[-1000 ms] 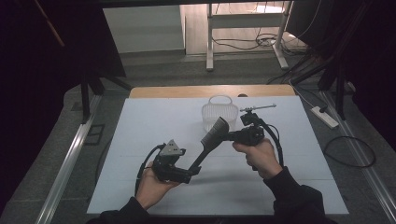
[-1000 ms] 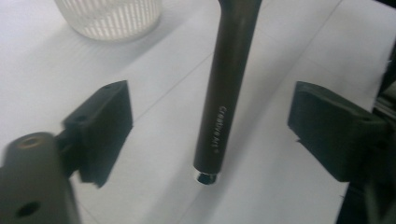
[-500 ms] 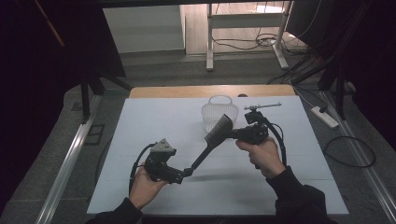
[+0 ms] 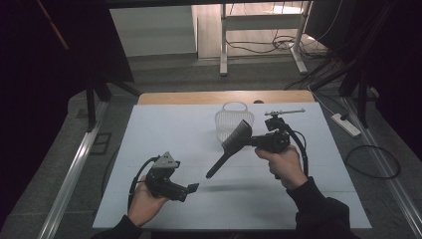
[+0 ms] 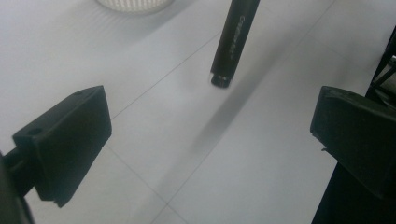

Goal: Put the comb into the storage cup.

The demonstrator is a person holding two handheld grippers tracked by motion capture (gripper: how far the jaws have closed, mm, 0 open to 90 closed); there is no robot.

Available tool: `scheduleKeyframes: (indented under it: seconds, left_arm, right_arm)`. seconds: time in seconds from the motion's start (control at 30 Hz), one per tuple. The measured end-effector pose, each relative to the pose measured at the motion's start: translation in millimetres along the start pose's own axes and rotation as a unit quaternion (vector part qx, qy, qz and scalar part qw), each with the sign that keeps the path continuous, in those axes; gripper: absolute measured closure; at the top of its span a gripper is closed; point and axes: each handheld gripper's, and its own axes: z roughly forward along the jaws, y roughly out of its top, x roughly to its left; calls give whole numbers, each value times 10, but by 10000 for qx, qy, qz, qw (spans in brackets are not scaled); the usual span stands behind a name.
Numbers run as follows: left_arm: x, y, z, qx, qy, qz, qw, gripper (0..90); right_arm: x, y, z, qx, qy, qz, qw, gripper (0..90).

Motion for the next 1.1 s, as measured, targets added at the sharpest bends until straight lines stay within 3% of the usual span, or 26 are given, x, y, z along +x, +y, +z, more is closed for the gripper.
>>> scheduleKeyframes:
  seconds: [0.23, 0.7, 1.1]
  left_arm:
    - [39, -87, -90, 1, 7, -58, 10000, 0]
    - [50, -287, -339, -247, 6, -312, 9992, 0]
    - [113, -494, -566, -395, 144, -503, 9978, 4]
  right_arm:
    - [-17, 14, -66, -122, -33, 32, 9999, 836]
    - [-47, 36, -122, -229, -135, 49, 9996, 836]
    - [-50, 76, -181, -366, -171, 56, 9992, 836]
